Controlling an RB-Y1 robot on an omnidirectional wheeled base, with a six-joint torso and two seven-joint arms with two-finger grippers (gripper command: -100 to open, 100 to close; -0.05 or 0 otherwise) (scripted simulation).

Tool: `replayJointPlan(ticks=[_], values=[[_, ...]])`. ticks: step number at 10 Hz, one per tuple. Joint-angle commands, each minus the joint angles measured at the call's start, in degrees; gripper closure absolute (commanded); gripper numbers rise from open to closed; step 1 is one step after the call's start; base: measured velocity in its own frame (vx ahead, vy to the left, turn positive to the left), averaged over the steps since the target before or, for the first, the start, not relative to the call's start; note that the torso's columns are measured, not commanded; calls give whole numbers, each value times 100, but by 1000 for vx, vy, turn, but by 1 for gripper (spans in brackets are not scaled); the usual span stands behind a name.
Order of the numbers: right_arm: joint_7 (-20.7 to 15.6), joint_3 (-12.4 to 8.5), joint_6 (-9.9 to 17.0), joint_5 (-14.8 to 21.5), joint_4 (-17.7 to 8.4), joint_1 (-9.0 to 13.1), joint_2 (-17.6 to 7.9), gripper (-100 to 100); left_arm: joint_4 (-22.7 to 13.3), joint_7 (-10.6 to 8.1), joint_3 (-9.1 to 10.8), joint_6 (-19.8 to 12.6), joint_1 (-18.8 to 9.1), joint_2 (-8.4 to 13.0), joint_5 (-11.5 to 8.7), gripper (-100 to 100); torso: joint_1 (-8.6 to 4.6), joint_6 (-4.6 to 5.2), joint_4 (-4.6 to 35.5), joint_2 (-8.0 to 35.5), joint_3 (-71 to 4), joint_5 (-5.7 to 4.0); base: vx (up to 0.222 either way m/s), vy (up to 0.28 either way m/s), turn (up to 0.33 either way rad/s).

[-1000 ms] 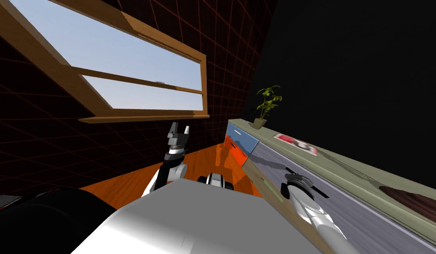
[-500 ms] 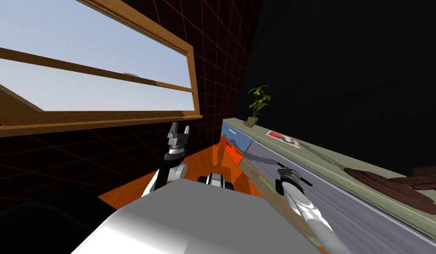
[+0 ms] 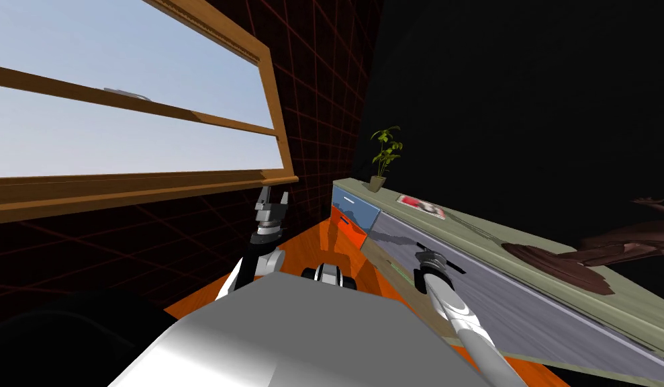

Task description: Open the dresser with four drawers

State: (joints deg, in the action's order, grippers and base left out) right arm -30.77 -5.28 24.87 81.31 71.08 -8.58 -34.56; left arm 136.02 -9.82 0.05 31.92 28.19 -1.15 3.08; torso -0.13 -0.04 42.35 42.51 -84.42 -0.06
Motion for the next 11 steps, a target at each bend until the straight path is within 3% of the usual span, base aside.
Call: replayJointPlan(ticks=[1, 3, 4, 8, 9, 10, 11], values=[[126, 14, 234, 122, 125, 64, 217, -100, 0, 0, 0, 0, 0, 0, 0, 0, 6, 1, -1, -6, -4, 3, -11, -5, 29], [226, 25, 418, 217, 223, 114, 390, -100, 0, 0, 0, 0, 0, 0, 0, 0, 14, 4, -6, -20, -14, 6, -15, -4, 16], [168, 16, 350, 172, 210, 91, 340, -100, 0, 0, 0, 0, 0, 0, 0, 0, 14, 4, -7, -25, -17, 6, -7, -1, 5], [-90, -285, 866, -27, -577, 757, 399, -100, -1, 0, 0, -1, -4, 1, 0, 0, -20, 6, 6, 19, 12, -4, -178, -103, 389], [-90, -285, 866, -27, -654, 757, 399, -100, -2, 0, 1, -1, -3, 1, 0, 0, -3, 5, -2, -9, -5, 0, -155, -84, 147], [-157, -360, 991, -78, -871, 923, 411, -100, -1, 0, 1, -1, -1, 1, 0, 0, 20, 12, -12, -42, -26, 7, -146, -58, 253], [-157, -360, 991, -78, -871, 923, 411, -100, -1, 0, 0, -1, -2, 1, 0, 0, 31, 0, -14, -48, -32, 11, -102, -44, 136]])
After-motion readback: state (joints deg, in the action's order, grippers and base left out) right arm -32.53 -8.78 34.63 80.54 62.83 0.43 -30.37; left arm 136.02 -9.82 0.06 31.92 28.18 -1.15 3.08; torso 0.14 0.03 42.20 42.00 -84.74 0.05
